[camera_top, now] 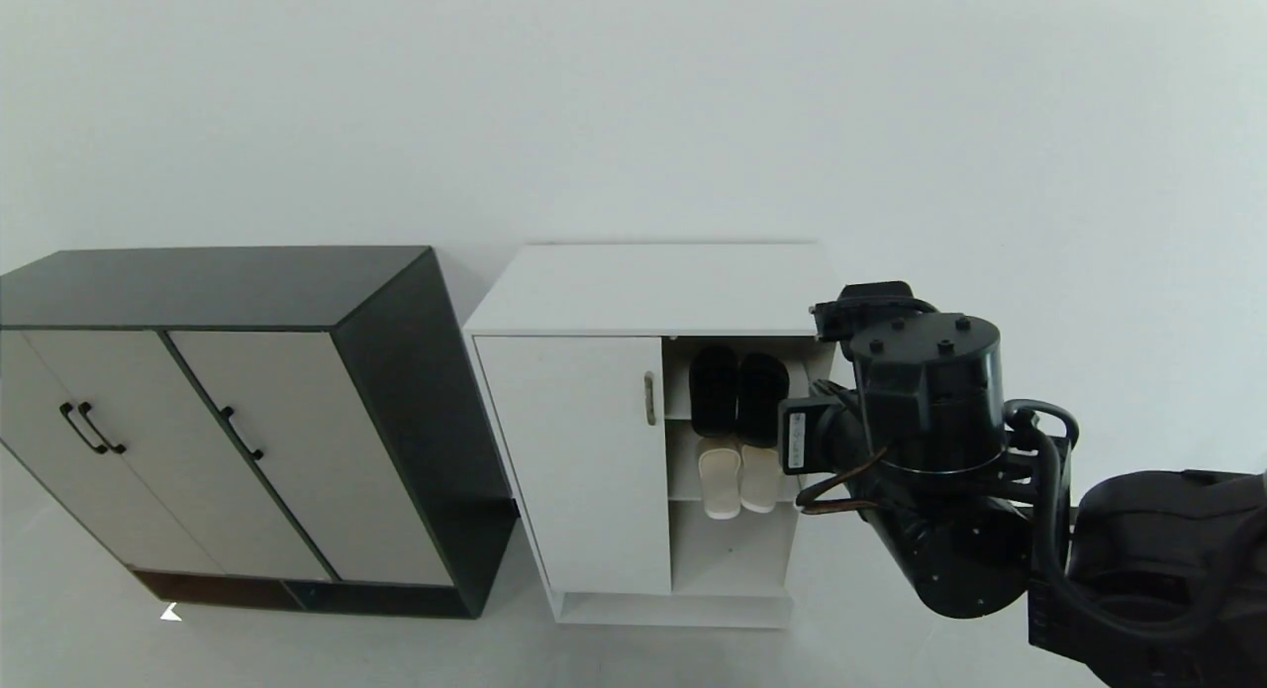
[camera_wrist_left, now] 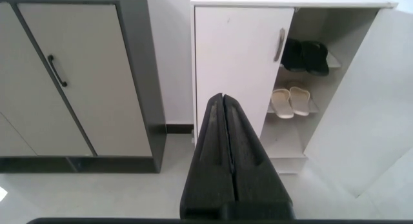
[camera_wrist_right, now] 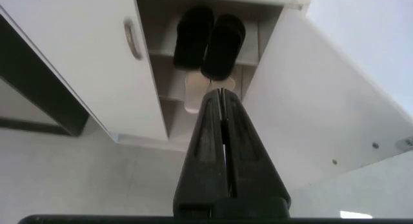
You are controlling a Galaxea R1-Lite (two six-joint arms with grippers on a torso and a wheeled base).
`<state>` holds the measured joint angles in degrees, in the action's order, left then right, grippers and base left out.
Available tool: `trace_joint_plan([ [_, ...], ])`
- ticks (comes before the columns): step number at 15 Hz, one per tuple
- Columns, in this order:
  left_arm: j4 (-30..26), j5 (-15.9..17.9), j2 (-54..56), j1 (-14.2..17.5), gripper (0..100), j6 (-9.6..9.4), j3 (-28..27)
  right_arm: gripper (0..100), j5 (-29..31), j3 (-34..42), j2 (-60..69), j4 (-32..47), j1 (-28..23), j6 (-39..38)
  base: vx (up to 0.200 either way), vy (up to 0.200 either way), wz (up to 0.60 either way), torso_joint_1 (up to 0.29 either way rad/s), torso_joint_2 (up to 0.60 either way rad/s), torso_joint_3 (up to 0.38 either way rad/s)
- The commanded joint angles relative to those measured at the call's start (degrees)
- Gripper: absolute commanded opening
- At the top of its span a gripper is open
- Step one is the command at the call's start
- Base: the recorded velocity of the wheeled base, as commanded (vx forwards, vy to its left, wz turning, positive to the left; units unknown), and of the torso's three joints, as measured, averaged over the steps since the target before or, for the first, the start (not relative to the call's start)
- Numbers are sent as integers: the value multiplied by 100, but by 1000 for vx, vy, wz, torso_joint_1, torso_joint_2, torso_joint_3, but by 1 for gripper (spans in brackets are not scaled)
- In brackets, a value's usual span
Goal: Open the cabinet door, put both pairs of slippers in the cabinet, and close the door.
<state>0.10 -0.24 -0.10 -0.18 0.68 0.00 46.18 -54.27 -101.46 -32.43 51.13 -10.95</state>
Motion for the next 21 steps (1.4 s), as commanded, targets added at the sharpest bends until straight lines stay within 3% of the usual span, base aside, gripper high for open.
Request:
trace_joint_plan([
  [1, -1, -2, 1, 1, 0, 2, 0, 0, -4, 136, -14, -124, 11, 128, 0, 0, 0, 207, -496, -261],
  [8, -1, -2, 1, 1, 0, 2, 0, 0, -4, 470, -146, -915, 3, 585, 0, 0, 0, 20, -44, -23],
  [14, -1, -2, 1, 1, 0, 2, 0, 0, -4, 453, -163, -923, -41, 585, 0, 0, -600, 3, -1, 2],
  [16, -1, -2, 1, 1, 0, 2, 0, 0, -12, 444, -172, -932, -182, 585, 0, 0, 0, 0, 0, 0],
  [19, -1, -11, 1, 1, 0, 2, 0, 0, -197, -4, -313, -844, -885, 690, 0, 0, 0, 0, 0, 0],
  [21, -1, -11, 1, 1, 0, 2, 0, 0, -214, -479, -418, -326, -1351, 585, 0, 0, 0, 0, 0, 0],
])
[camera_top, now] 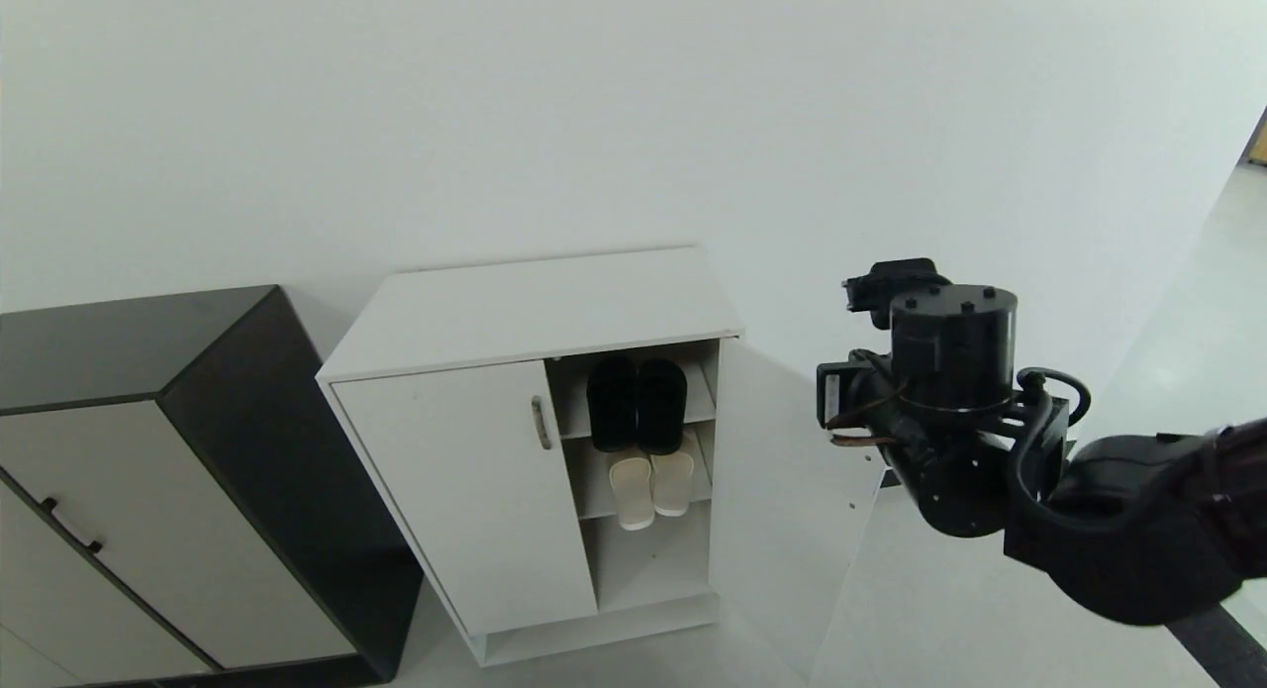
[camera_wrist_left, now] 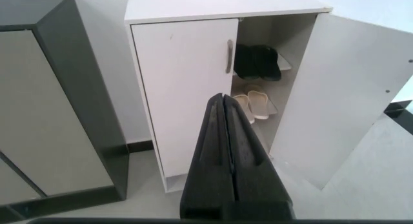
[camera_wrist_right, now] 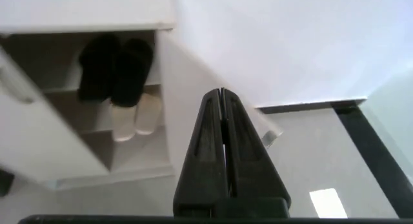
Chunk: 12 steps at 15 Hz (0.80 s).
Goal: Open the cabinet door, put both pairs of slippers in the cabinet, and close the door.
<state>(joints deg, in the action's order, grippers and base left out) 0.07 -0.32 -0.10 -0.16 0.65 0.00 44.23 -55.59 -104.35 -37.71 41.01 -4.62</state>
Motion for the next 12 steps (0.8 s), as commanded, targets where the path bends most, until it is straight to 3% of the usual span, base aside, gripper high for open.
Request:
trace_joint_plan([
  [1, 1, -3, 1, -2, 0, -3, 0, 0, -63, -593, -138, 545, -427, -276, 0, 0, 0, 0, 0, 0],
  [6, 1, -3, 1, -2, 0, -12, 0, 0, -758, -1666, -147, 2426, -620, -1349, 0, 0, 0, 0, 0, 0],
  [11, 1, 5, 1, -2, 0, -3, 0, 0, -916, -1745, -191, 2426, -919, -1357, -200, 0, 0, 5, 4, 0],
  [12, 1, 5, 1, -2, 0, -3, 0, 0, -1013, -1824, -270, 2435, -981, -1357, 0, 0, 0, 0, 0, 0],
])
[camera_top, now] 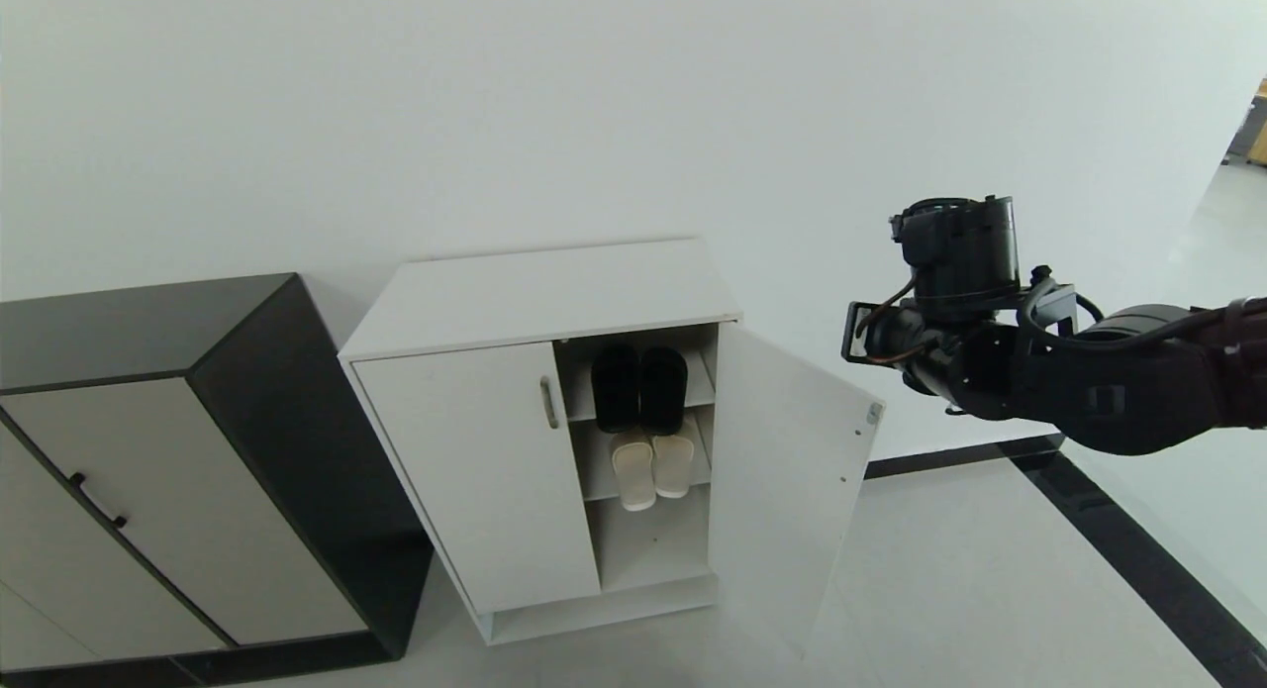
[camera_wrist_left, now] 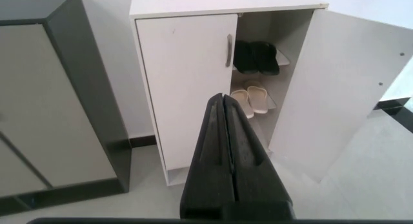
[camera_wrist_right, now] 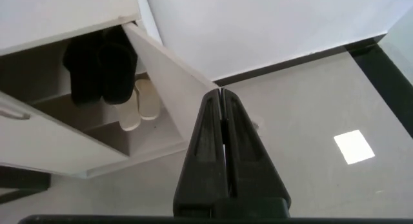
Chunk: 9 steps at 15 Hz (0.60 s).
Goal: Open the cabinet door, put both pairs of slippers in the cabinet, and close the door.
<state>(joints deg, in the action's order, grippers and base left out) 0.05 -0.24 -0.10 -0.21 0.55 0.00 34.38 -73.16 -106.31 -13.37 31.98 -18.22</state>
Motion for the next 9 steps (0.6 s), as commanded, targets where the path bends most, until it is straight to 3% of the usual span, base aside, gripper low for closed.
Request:
trace_joint_plan([
  [1, 4, -11, 1, 3, 0, 7, 0, 0, -63, -155, -188, 19, -157, 3, 0, 0, 0, 0, 0, 0],
  [9, 4, -2, 1, 3, 0, 7, 0, 0, -388, -691, -1418, -227, -789, -14, 0, 0, 0, 0, 0, 0],
])
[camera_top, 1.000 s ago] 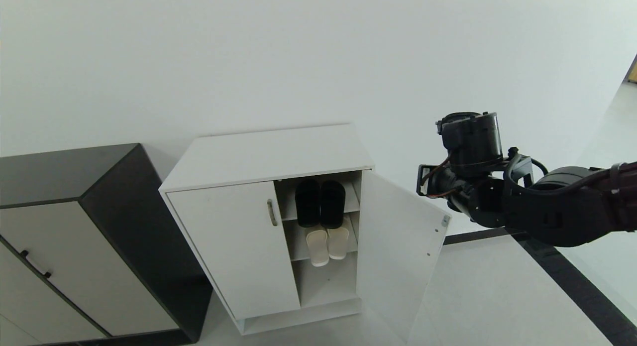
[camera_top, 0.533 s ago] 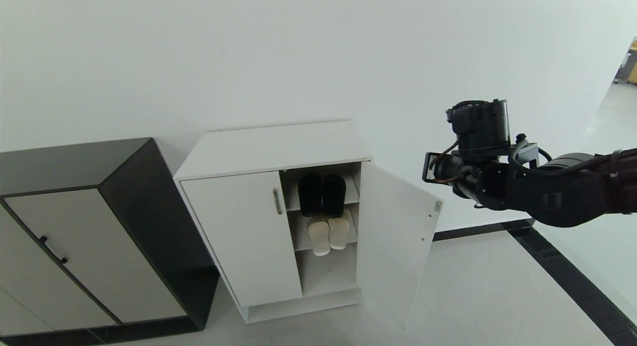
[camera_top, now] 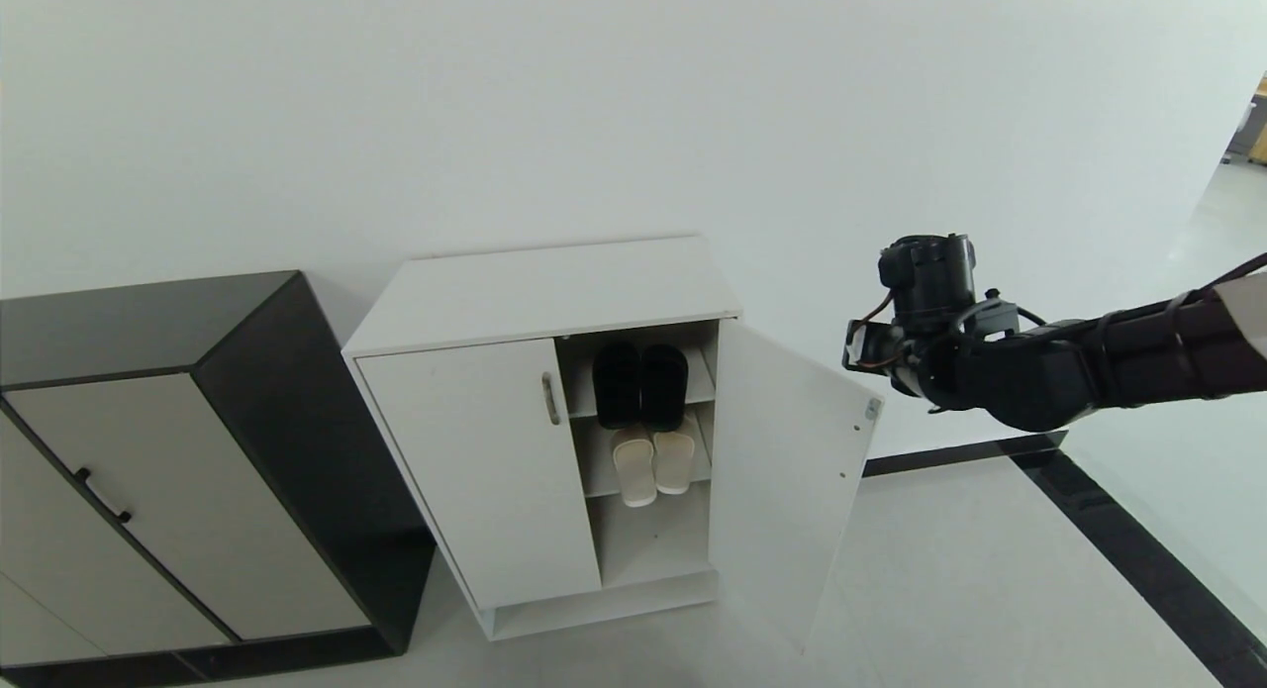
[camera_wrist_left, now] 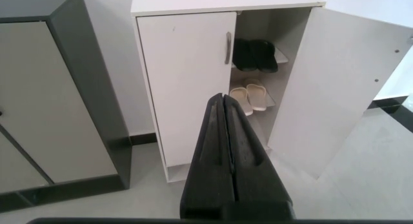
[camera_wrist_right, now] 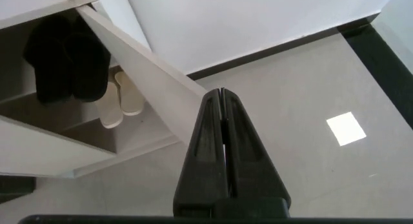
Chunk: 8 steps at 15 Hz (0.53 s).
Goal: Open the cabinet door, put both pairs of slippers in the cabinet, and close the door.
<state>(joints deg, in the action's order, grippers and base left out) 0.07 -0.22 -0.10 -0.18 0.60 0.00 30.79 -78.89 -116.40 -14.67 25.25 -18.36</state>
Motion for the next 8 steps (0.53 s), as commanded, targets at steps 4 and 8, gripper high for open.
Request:
trace_joint_plan([
  [4, 1, -4, 1, 1, 0, 2, 0, 0, -223, -215, -806, -379, -187, -1, 0, 0, 0, 0, 0, 0],
  [8, 1, -4, 1, 1, 0, 2, 0, 0, -320, -215, -990, -713, -231, 8, 0, 0, 0, 0, 0, 0],
])
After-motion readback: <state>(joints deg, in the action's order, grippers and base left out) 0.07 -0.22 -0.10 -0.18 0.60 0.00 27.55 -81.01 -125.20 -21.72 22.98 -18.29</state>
